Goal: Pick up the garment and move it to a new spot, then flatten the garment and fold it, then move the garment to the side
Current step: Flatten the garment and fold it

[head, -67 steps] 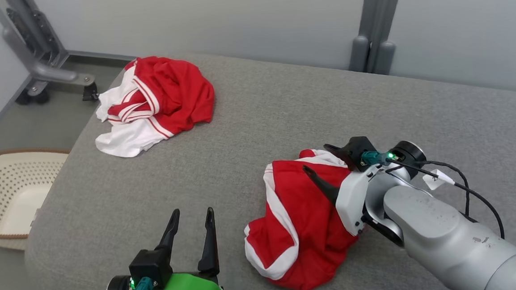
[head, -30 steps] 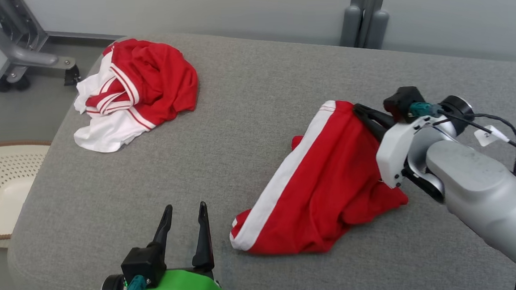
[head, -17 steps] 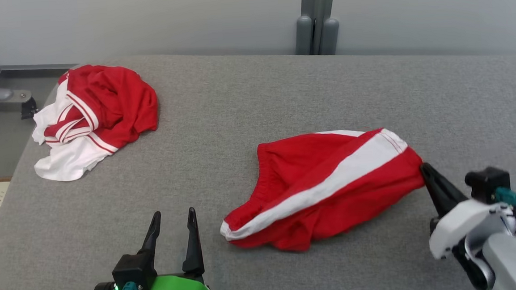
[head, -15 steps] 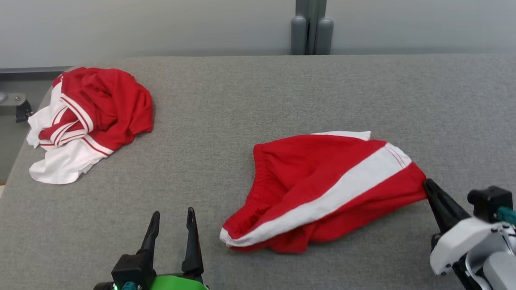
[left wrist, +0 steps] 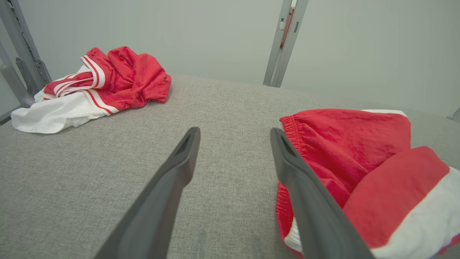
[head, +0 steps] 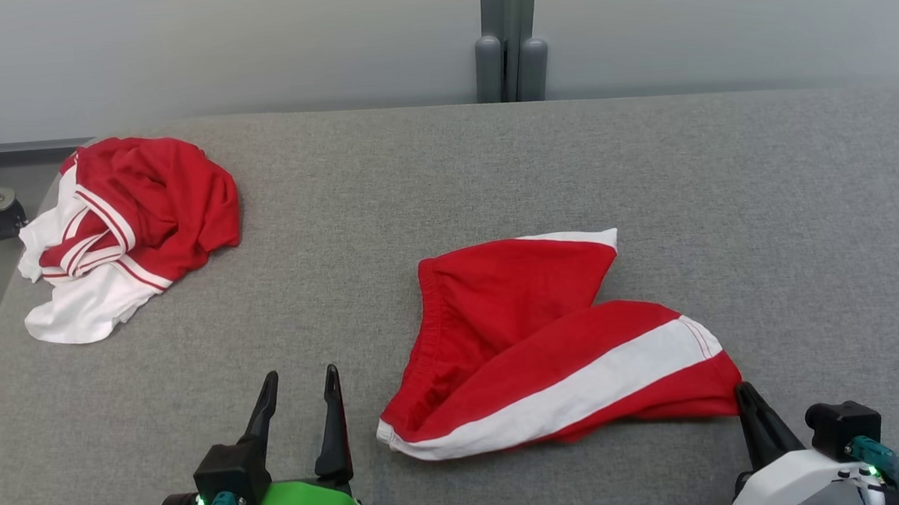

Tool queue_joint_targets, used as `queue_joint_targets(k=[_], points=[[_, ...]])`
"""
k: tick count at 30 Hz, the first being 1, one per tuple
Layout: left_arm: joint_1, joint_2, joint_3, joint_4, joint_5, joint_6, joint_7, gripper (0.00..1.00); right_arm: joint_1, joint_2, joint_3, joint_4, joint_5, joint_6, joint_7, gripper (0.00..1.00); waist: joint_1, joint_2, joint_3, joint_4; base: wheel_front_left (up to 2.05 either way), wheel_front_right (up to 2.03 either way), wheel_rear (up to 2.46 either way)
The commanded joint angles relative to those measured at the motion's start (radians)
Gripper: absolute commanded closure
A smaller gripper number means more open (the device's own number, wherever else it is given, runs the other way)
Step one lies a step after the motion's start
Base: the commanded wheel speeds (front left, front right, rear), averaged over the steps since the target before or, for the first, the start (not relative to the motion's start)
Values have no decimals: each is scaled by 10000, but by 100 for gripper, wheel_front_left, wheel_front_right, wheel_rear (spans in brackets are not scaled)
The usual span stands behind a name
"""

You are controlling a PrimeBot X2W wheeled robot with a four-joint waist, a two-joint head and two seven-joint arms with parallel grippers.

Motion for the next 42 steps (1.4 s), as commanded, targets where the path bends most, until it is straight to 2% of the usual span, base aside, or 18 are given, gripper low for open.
queue_joint_targets(k=[1,2,3,9,22,32,42], points=[[82,41,41,4,58,-21,-9,0,168,79,-50,36,-117,-14,-29,76,-1,-1,-89,-56,0,0,0],[122,39,61,5,62,-27,-9,0,203,149,-94,55,-163,-14,-29,33,-1,-1,-142,-86,0,0,0],[150,39,73,8,65,-31,-9,0,214,198,-149,27,-203,-14,-29,0,-1,-1,-195,-114,0,0,0],[200,39,143,-30,78,-71,-9,0,334,395,-299,-340,-373,-14,-29,0,-1,-1,-556,-360,0,0,0],[48,39,40,23,-87,-252,-9,0,114,553,-429,-2336,-627,-14,-30,0,-1,-1,-1121,-682,0,0,0],[368,41,-13,308,-288,-102,-9,0,150,639,-367,-2768,-884,-14,-30,0,-1,-1,-1305,-631,0,0,0],[480,39,98,321,-261,-42,-9,0,120,639,-155,-2604,-916,-14,-30,0,-1,-1,-1327,-629,0,0,0]])
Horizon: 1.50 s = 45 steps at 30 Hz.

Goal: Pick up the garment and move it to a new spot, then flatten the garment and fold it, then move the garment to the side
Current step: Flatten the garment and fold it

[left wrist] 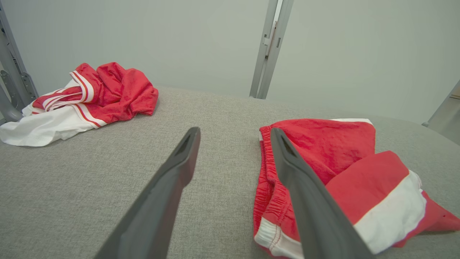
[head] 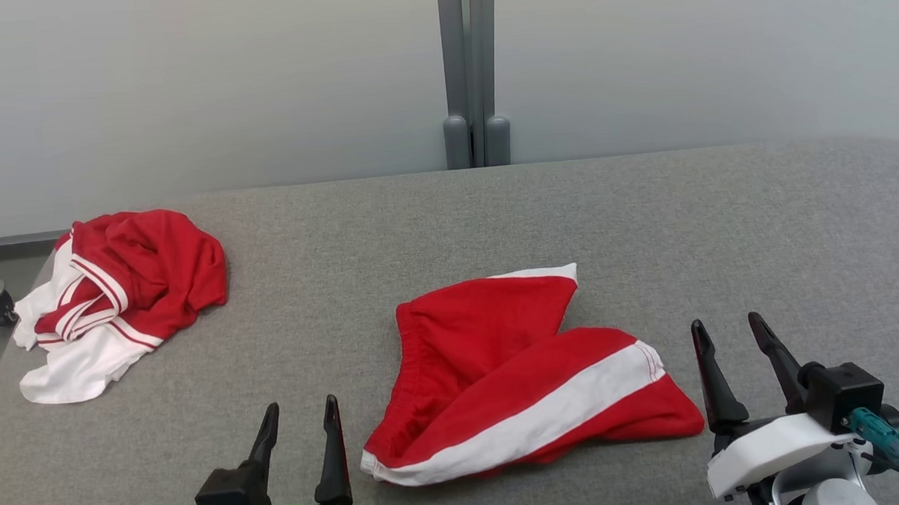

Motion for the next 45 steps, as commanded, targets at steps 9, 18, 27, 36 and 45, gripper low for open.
queue_joint_targets(k=[9,18,27,36,45], points=[[90,39,1,162,42,-38,-9,0,-40,-9,7,106,8,-14,-30,0,0,0,76,-6,0,0,0],[-311,321,-292,1834,-383,-1124,529,0,-60,-10,40,212,-21,-14,-30,0,0,0,278,-65,0,0,0],[-880,510,-989,2603,-715,-1642,1080,0,-172,-10,64,288,-71,-14,-30,0,0,0,464,-202,0,0,0],[-1089,999,-2097,2162,-1347,-1769,1347,0,-222,-9,-10,330,-105,-14,-30,0,0,0,566,-337,0,0,0],[-1660,1443,-3267,2284,-1810,-1775,1454,33,-254,-11,3,374,-119,-14,-30,0,0,0,611,-476,0,0,0]])
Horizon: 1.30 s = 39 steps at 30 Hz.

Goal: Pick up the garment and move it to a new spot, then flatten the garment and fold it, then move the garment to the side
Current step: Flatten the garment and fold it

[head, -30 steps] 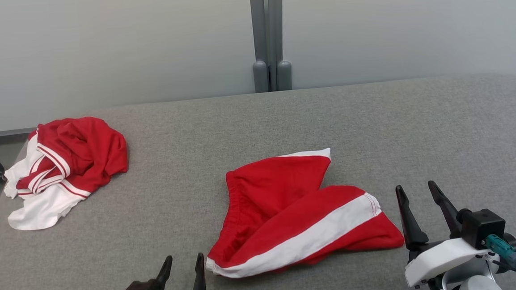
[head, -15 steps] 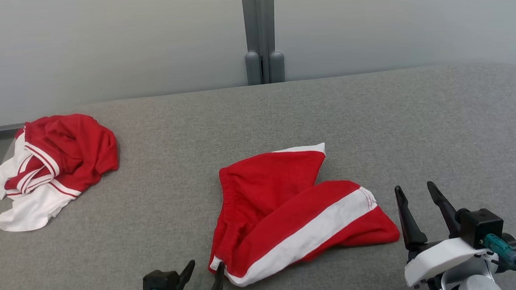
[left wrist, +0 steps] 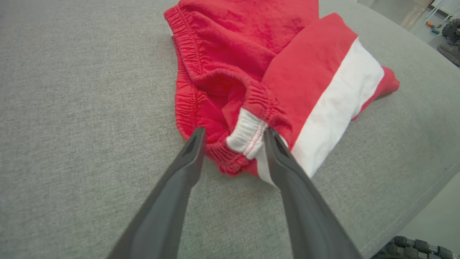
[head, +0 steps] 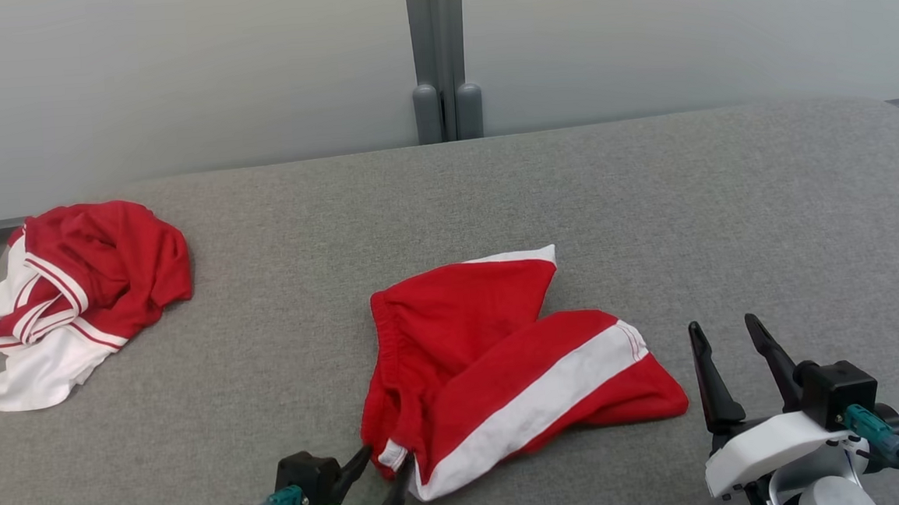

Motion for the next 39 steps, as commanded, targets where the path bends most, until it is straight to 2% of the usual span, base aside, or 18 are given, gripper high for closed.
queue_joint_targets(k=[1,7,9,11,14,21,27,39], points=[[-196,158,-143,20,-143,-37,48,49,-95,-15,-15,19,-60,-14,-30,0,0,0,11,-29,0,0,0],[-410,465,-842,63,-493,-38,189,63,-101,-15,-92,48,-52,-14,-30,0,0,0,35,-58,0,0,0],[-467,518,-1041,120,-570,-38,175,71,-108,-15,-120,100,-46,-14,-30,0,0,0,42,-55,0,0,0],[-539,548,-1137,190,-650,-37,116,100,-129,-13,-56,242,-37,-14,-30,0,0,0,52,-38,0,0,0],[-596,578,-1128,326,-744,-37,-6,100,-409,-23,61,662,-116,-14,-22,0,0,0,73,-1,0,0,0],[-662,610,-973,584,-880,77,-324,100,-1788,-790,937,2338,98,-14,1116,0,0,0,164,294,0,0,0],[-814,361,-1019,598,-908,124,-555,100,-3124,-1491,2420,4084,803,-14,2115,0,0,0,373,643,0,0,0],[-987,233,-1095,645,-947,132,-739,100,-4437,-1662,4864,5884,2473,-14,2385,0,0,0,712,849,0,0,0]])
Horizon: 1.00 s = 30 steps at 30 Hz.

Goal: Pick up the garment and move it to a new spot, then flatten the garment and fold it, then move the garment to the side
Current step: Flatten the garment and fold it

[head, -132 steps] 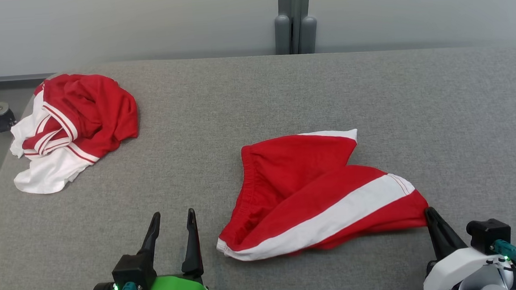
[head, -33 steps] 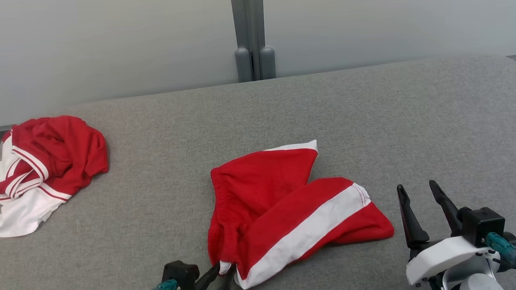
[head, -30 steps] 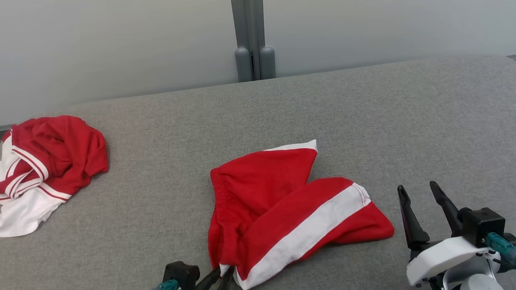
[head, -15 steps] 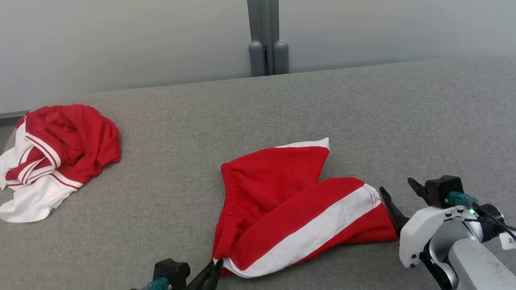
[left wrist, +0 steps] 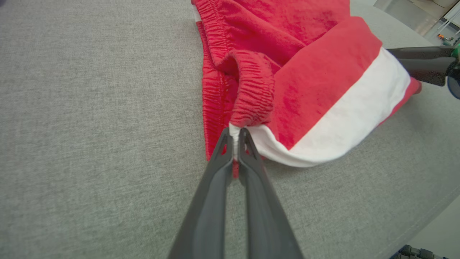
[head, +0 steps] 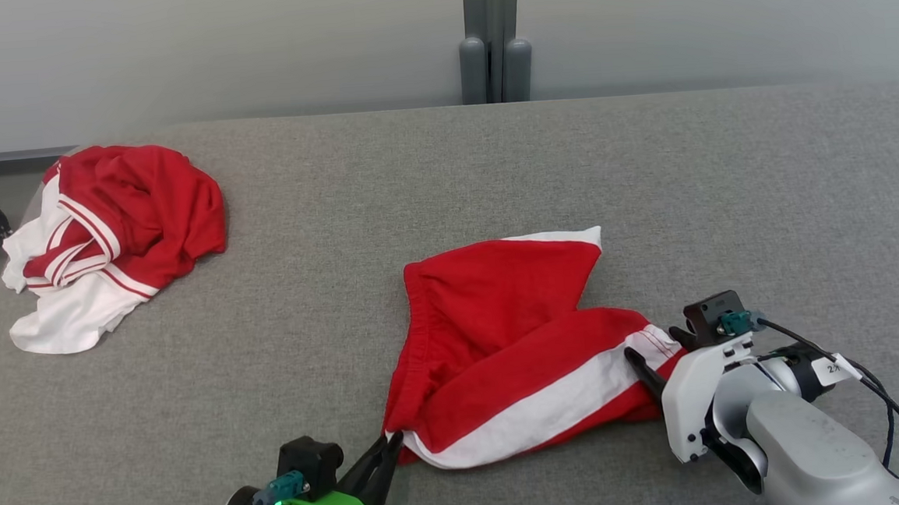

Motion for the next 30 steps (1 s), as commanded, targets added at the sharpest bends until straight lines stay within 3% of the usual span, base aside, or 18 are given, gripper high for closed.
queue_joint_targets(k=[1,2,5,6,9,15,24,30], points=[[-157,40,-9,19,-55,34,-27,100,-152,-37,190,130,175,-14,-125,0,0,0,19,18,0,0,0],[-157,43,-17,29,-62,32,-34,100,-214,-31,345,226,257,-14,-187,0,0,0,16,24,0,0,0],[-126,70,-33,58,-100,34,-58,100,-357,-39,700,435,443,-14,-414,42,0,0,-9,21,0,0,0],[-104,78,-34,67,-107,47,-64,100,-396,-42,812,519,493,-14,-503,51,0,0,-26,17,0,0,0],[-41,96,-44,77,-149,58,-69,100,-495,-28,1052,729,622,-14,-688,61,0,0,-77,-8,0,0,0],[73,136,-46,34,-199,122,-75,100,-673,-28,1459,1066,695,-14,-1080,66,0,0,-152,-104,0,0,0],[175,215,13,-54,-368,193,-100,100,-896,121,1590,1506,545,-14,-1651,65,0,0,-244,-226,0,0,0],[217,267,48,-109,-447,265,-109,100,-916,253,1714,1592,518,-14,-1808,73,0,0,-231,-332,0,0,0]])
